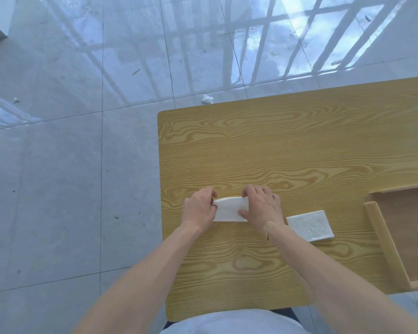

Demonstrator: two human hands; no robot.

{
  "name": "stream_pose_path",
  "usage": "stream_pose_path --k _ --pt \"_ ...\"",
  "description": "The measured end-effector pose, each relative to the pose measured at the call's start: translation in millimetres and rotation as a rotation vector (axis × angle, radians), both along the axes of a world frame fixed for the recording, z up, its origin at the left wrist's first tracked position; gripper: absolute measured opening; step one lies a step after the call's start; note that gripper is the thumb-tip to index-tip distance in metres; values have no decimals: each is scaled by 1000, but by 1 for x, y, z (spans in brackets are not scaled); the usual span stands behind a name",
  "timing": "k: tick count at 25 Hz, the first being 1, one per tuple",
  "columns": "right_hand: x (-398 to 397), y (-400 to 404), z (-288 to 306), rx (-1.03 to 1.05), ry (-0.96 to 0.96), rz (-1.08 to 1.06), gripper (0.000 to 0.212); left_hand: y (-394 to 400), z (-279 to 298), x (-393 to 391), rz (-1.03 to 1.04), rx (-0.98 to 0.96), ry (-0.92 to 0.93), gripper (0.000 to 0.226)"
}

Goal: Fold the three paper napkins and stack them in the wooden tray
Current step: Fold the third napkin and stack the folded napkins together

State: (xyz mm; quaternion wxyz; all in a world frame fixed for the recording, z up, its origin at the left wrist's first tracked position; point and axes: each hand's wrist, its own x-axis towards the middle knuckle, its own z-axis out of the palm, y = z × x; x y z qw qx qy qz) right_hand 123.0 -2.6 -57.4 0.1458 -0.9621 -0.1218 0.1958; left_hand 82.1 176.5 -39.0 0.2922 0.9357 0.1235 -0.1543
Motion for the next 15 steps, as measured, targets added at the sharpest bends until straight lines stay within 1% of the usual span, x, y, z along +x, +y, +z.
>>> stream_pose_path --k 3,6,8,12,13,15 --pt "-1 -3 5 61 88 -58 29 5 2 -5 78 -127 -5 13" --pt "-1 -7 13 192 199 -164 12 10 7 -10 137 -264 13 13" --pt "-6 -7 21 276 186 -195 6 14 11 -15 181 -334 12 15" --pt "-33 -7 29 330 2 -141 15 20 15 -35 171 -322 -101 16" --pt "-40 -8 28 324 -5 -138 16 20 14 -42 158 -322 -114 16" --pt "-48 -7 23 303 41 -145 16 22 7 -53 153 -319 -93 15"
